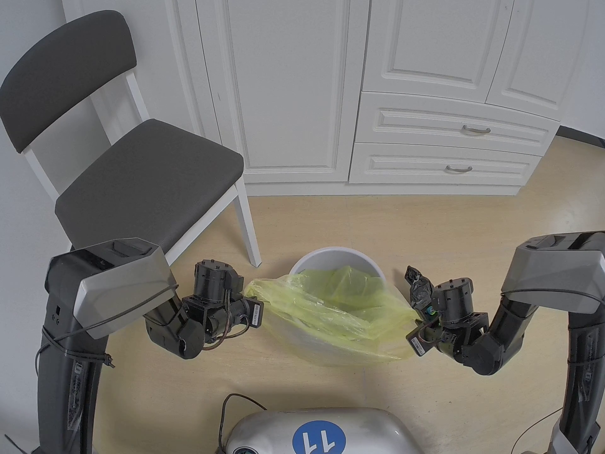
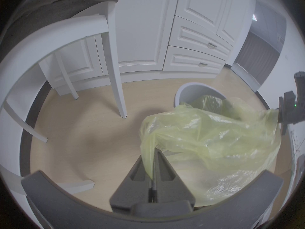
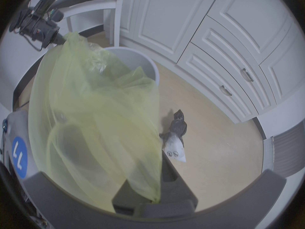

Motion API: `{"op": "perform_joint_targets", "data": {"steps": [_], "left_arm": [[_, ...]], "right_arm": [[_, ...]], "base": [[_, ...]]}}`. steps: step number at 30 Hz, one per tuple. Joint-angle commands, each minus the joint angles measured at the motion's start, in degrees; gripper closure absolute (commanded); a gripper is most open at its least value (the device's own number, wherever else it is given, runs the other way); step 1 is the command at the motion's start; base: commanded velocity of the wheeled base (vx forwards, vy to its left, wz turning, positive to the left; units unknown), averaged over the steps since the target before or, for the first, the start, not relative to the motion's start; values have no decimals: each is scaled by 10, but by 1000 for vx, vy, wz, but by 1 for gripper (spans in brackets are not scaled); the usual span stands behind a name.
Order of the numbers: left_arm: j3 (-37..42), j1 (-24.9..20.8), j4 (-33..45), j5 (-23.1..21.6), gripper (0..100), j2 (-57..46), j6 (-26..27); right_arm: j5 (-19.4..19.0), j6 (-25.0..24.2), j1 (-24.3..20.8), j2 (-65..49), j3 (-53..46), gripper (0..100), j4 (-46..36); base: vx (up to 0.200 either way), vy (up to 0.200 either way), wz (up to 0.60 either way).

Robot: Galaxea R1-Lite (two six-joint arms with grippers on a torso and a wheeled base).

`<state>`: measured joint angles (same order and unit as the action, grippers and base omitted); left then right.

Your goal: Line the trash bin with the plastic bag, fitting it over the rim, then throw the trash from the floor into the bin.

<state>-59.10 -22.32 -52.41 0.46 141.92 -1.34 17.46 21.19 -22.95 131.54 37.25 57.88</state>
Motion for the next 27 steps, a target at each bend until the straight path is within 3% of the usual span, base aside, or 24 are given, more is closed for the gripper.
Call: {"op": "perform_joint_targets", "data": {"steps": [1, 11, 27], "left_arm": [[-40, -5, -14, 2, 100, 43, -36], [-97, -4, -61, 43, 100, 56, -96], [-55, 2, -14, 26, 100, 55, -58]], "right_arm": [[1, -28, 4, 94, 53, 100, 52], [1, -81, 8, 166, 141, 100, 131], [1, -81, 19, 166, 132, 100, 115]], "base": [[0, 0, 0], [0, 0, 0], [0, 0, 0]]}}
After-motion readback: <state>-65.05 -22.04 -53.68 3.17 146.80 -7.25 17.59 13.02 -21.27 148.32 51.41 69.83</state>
